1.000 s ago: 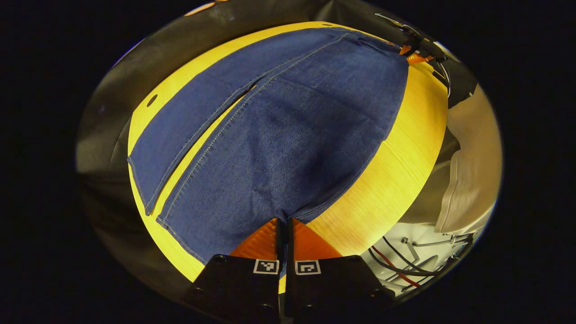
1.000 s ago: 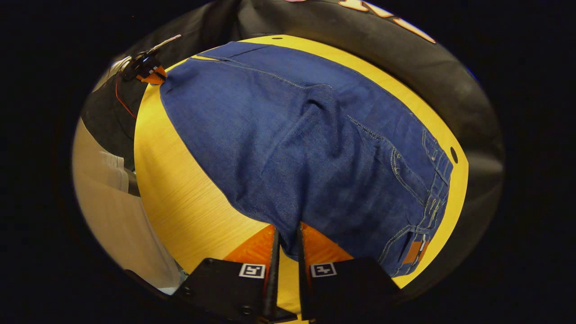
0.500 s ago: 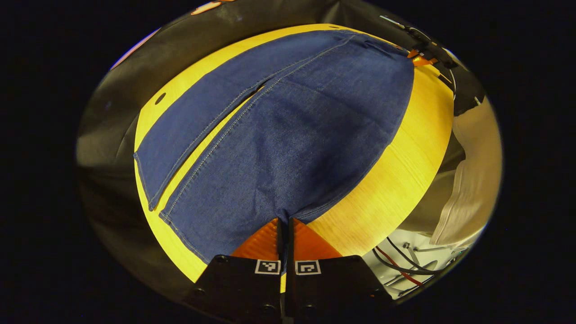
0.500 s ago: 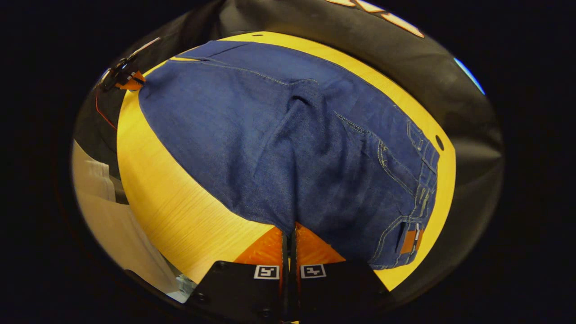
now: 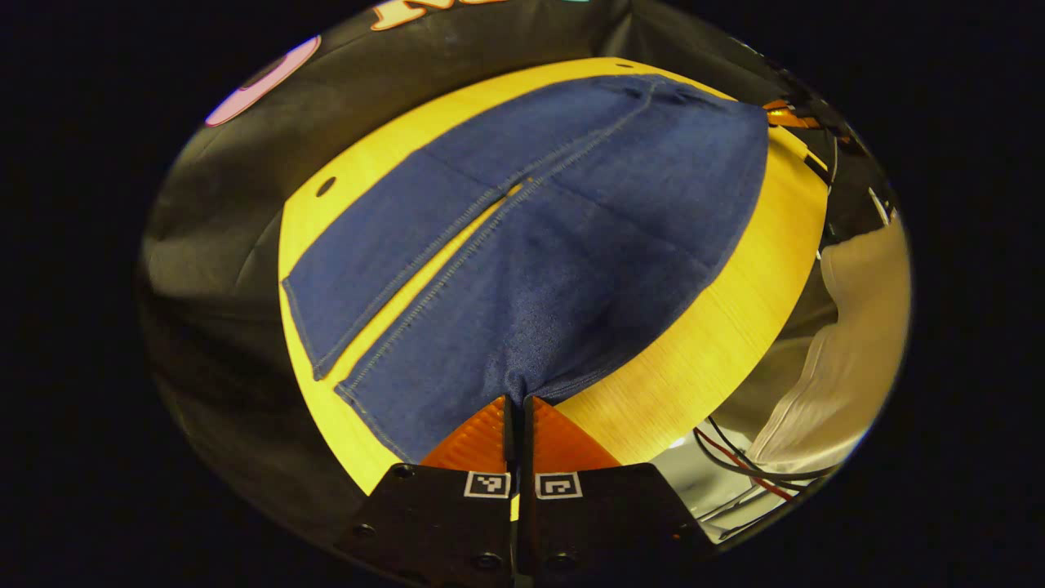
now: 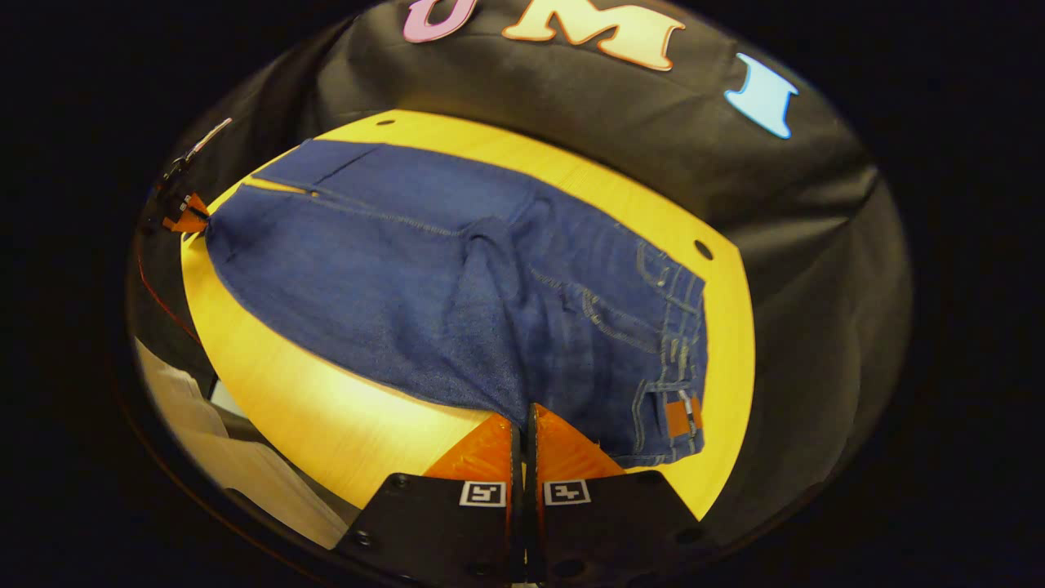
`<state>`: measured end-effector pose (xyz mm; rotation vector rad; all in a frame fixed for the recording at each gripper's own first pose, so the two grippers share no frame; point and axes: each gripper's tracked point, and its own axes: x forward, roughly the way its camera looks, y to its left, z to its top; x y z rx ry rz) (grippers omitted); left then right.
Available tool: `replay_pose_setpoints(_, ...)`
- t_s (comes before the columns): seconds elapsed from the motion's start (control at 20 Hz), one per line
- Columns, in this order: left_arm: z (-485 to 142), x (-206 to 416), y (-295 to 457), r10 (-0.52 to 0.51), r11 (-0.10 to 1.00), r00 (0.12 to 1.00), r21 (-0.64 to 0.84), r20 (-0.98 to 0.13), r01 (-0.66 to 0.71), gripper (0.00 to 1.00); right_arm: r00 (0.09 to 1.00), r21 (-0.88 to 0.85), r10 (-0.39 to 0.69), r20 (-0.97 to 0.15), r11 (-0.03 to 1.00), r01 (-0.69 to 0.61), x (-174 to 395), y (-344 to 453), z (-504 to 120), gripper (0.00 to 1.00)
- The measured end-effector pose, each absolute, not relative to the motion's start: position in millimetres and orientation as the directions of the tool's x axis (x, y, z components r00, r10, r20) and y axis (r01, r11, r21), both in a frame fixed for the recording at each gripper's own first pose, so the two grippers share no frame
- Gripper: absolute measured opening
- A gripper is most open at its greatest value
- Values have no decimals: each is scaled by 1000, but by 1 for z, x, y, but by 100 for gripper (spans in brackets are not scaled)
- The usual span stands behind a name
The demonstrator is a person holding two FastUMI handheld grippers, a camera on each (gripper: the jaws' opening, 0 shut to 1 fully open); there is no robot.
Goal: Grasp the waist and the cuffs of the jeans and fold them to make the two legs overlap; first hold the waist and fold one-third of the jeans toward the cuffs, then hold the cuffs and fold the remaining one-third in the same direction to finish folding.
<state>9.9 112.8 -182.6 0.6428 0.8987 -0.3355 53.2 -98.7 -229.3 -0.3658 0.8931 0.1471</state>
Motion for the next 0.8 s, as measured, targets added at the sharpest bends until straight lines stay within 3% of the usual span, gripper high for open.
replay_pose_setpoints(0.35,-111,77,125,30,895,778,364,-628,259,0,735,-339,-116,-668,927,-161,112,-93,-170,3)
replay_pose_setpoints(0.8,-61,217,117,174,903,860,426,-479,54,0,796,-357,-117,-594,925,-131,268,-105,-155,2)
